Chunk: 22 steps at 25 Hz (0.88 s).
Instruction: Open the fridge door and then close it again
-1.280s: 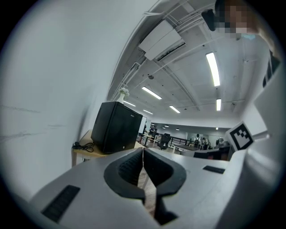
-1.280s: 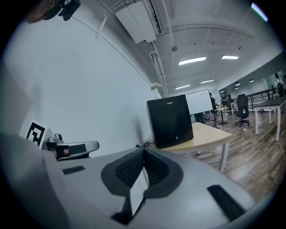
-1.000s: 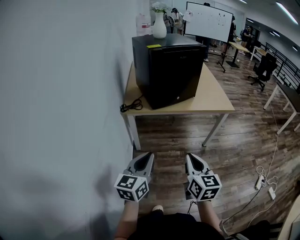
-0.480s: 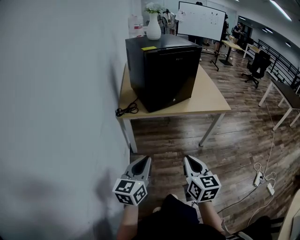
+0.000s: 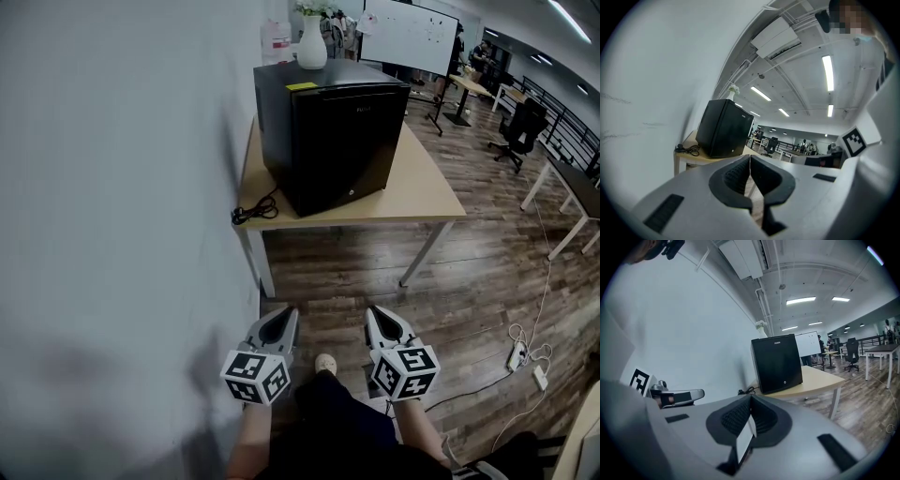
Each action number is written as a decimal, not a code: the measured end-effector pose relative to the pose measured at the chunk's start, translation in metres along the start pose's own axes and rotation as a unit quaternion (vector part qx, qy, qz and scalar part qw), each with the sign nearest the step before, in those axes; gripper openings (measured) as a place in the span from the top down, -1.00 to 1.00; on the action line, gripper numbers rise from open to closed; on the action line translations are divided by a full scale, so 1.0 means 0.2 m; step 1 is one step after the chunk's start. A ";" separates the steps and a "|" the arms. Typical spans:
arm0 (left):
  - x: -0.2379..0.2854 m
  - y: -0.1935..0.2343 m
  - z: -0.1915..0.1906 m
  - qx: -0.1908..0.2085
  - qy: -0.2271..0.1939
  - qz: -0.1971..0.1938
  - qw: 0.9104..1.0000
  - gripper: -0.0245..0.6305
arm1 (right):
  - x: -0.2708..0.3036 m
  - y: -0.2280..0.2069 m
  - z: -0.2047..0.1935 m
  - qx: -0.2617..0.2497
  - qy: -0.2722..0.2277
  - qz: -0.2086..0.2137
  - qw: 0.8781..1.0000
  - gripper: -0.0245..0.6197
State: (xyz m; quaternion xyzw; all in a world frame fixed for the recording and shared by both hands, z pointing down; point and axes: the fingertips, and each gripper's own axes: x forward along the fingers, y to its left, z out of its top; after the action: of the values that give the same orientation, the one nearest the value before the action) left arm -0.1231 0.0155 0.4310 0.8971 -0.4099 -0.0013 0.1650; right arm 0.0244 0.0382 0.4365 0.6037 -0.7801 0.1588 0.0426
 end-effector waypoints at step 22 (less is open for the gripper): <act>0.58 0.17 0.16 0.013 0.013 -0.007 1.000 0.91 | 0.48 -0.34 0.18 -0.007 0.017 0.003 1.000 0.95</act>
State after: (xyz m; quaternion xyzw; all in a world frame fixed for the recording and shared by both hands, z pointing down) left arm -0.0758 -0.0995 0.4262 0.9020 -0.4012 0.0147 0.1590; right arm 0.0688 -0.0764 0.4407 0.5980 -0.7823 0.1637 0.0594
